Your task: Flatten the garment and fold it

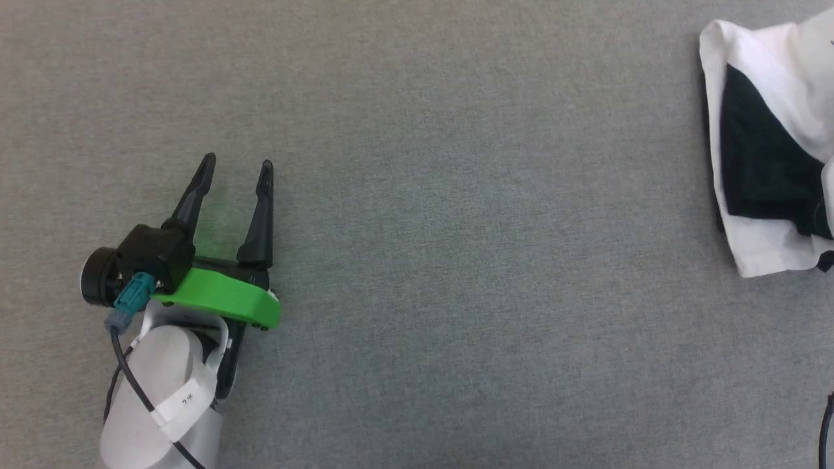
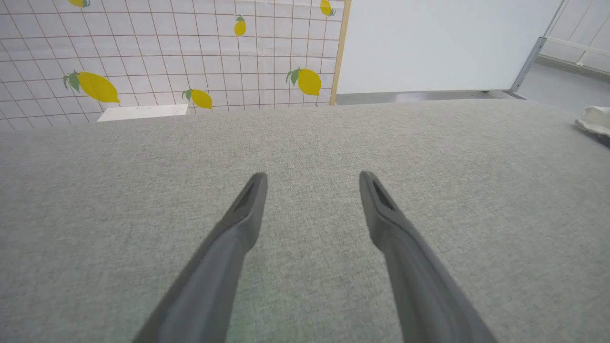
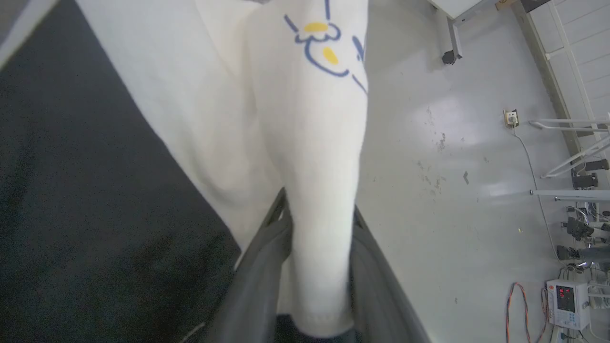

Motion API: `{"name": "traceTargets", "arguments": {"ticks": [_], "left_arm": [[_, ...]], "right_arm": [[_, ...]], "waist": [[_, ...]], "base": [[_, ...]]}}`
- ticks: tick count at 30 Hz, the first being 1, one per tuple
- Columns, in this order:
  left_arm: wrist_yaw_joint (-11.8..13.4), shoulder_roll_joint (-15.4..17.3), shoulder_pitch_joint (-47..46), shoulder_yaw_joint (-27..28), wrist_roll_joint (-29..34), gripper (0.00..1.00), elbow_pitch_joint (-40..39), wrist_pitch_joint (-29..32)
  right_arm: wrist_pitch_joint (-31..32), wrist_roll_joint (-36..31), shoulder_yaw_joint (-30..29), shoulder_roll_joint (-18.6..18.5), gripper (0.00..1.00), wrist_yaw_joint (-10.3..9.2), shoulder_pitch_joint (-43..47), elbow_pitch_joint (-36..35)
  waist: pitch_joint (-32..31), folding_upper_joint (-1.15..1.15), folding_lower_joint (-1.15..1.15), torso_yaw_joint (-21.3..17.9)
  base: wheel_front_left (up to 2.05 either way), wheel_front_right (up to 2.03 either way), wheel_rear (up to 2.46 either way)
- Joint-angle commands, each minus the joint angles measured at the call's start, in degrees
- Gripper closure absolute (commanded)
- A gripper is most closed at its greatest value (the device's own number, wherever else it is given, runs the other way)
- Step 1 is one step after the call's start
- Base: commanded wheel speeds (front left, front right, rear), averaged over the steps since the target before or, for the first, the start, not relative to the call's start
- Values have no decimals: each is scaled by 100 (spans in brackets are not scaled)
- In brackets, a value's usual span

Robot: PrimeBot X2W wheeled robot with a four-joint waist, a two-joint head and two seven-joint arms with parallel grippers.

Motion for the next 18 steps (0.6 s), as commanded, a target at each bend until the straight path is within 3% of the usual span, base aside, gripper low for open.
{"name": "traceTargets", "arguments": {"ticks": [1,5,10,18], "left_arm": [[-38,5,-30,-11,-48,0,22,-21],[-38,-151,168,-25,-86,0,159,-21],[-13,-298,469,47,-86,0,234,-21],[121,-461,962,178,-17,0,234,-21]], "right_arm": [[-119,-91,-53,-20,0,-10,-86,52],[-597,-248,-330,25,0,-10,87,157],[-1183,56,-511,296,0,-10,442,-38],[-2168,977,-335,855,0,-10,1377,-1080]], "waist": [[-185,65,-1,86],[-794,65,-1,205],[-1406,65,-1,332],[-2175,65,-1,661]], "base": [[0,0,0],[0,0,0],[0,0,0],[0,0,0]]}}
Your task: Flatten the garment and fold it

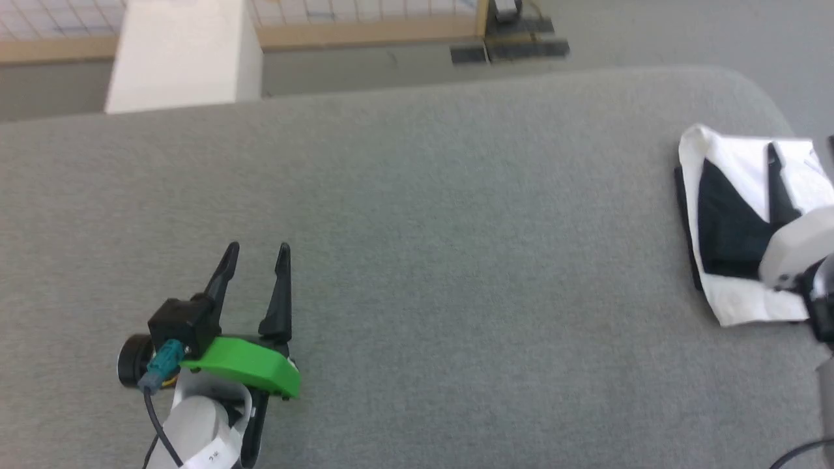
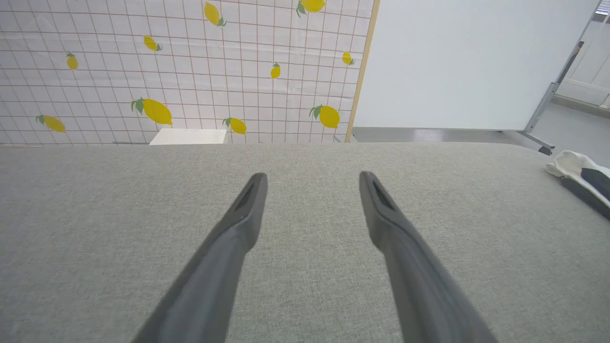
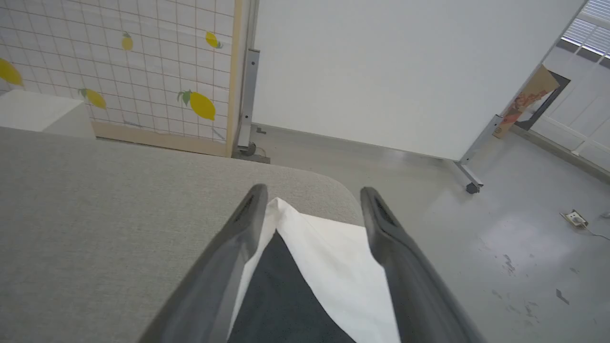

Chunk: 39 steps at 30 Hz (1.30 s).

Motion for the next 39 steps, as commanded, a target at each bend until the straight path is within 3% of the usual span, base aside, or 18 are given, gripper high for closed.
{"name": "traceTargets", "arguments": {"ticks": [1,8,16,39], "left_arm": [[36,-34,91,19,12,0,-3,-21],[20,-95,237,-22,-15,0,102,-21],[1,-145,337,-119,-5,0,239,-21],[3,-267,636,-147,-83,0,341,-22]], "right_arm": [[-127,138,43,126,0,-9,241,-220],[-405,473,127,817,0,-9,1276,-1297],[-701,504,241,1272,0,-9,2125,-1748],[-982,733,585,1354,0,-9,3040,-1760]], "waist": [[-572,65,0,377],[-851,65,0,718],[-1017,65,0,952],[-1142,65,0,1026]], "base": [[0,0,0],[0,0,0],[0,0,0],[0,0,0]]}}
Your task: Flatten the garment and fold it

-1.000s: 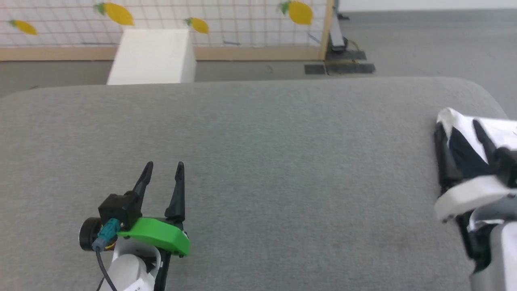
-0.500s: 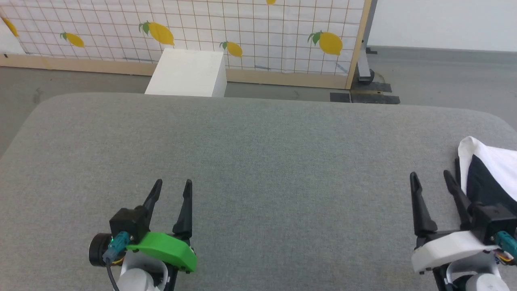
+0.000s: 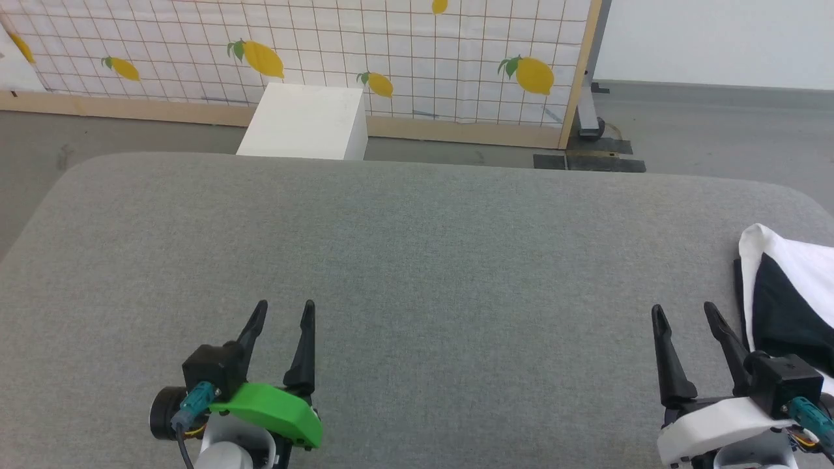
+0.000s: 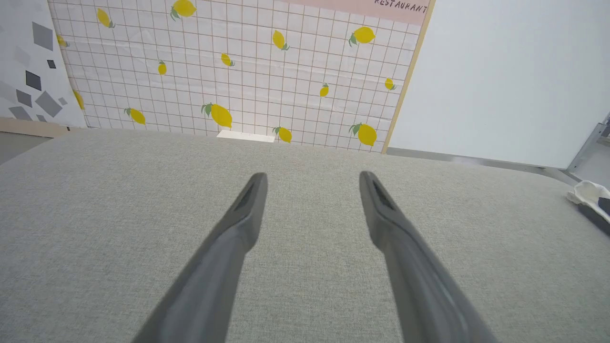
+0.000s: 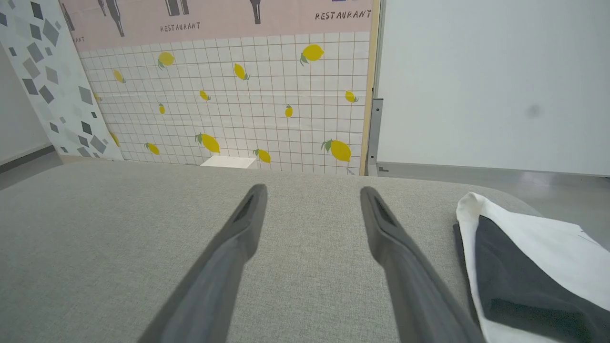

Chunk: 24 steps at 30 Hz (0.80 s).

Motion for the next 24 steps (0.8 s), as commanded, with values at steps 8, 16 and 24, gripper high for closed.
{"name": "traceTargets", "arguments": {"ticks": [8,16,24], "left_arm": [[2,0,-4,1,6,100,-6,11],[20,-5,13,19,45,100,-52,53],[57,-16,48,58,129,100,-154,146]], "right_arm": [[3,-1,2,-1,100,0,0,0],[25,-17,14,-1,100,0,-11,-6],[72,-52,40,0,100,-1,-35,-18]], "waist": [[0,0,0,-5],[5,2,0,-25],[17,6,0,-63]], "base": [[0,0,0],[0,0,0],[0,0,0]]}}
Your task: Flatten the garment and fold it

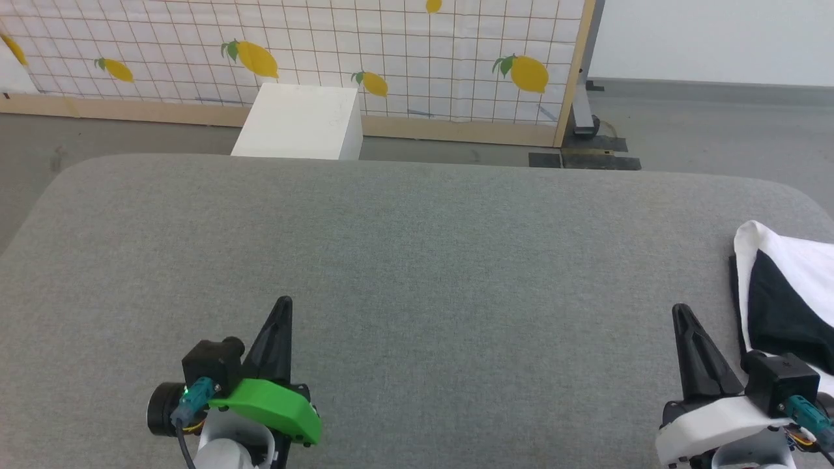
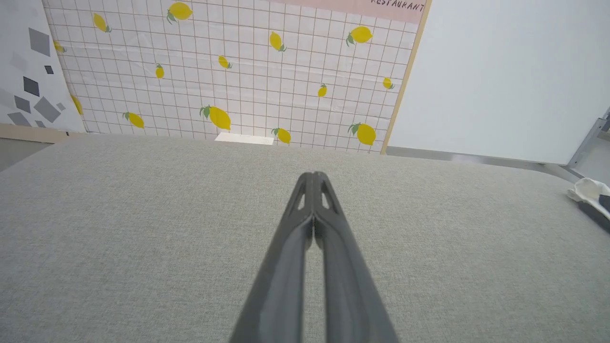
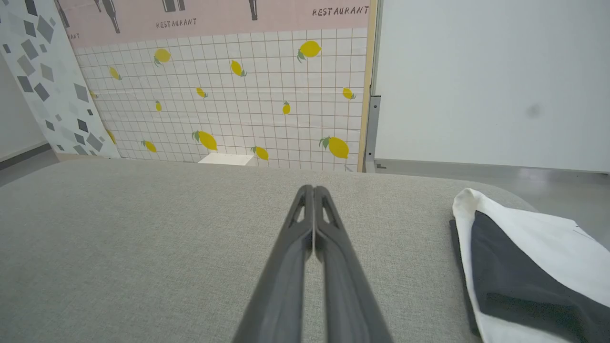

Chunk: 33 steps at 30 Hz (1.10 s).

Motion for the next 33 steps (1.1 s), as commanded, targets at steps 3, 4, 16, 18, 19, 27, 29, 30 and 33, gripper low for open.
{"name": "traceTargets", "arguments": {"ticks": [3,4,16,18,19,27,29,30,33], "left_arm": [[48,-19,65,43,74,100,-78,61],[53,-21,70,48,86,100,-92,74],[110,-37,123,108,212,100,-244,213],[120,-39,132,118,234,100,-270,236],[125,-41,137,124,245,100,-284,249],[163,-51,172,163,330,100,-386,342],[172,-54,181,173,351,100,-412,365],[176,-55,185,178,360,100,-423,375],[191,-59,199,193,393,100,-462,411]], "right_arm": [[32,-56,24,1,100,-1,-39,-21],[39,-60,28,2,100,-1,-42,-23],[110,-113,67,3,100,-2,-78,-41],[122,-121,73,3,100,-2,-84,-44],[128,-126,77,3,100,-2,-87,-46],[176,-161,103,4,100,-3,-111,-58],[188,-170,109,4,100,-3,-116,-61],[193,-174,112,4,100,-3,-119,-62],[211,-187,122,4,100,-3,-128,-67]], "waist": [[5,7,0,-16],[7,8,0,-22],[25,14,0,-79],[28,15,0,-89],[29,16,0,-94],[41,20,0,-132],[44,21,0,-142],[45,21,0,-146],[50,23,0,-161]], "base": [[0,0,0],[0,0,0],[0,0,0],[0,0,0],[0,0,0],[0,0,0],[0,0,0],[0,0,0],[0,0,0]]}}
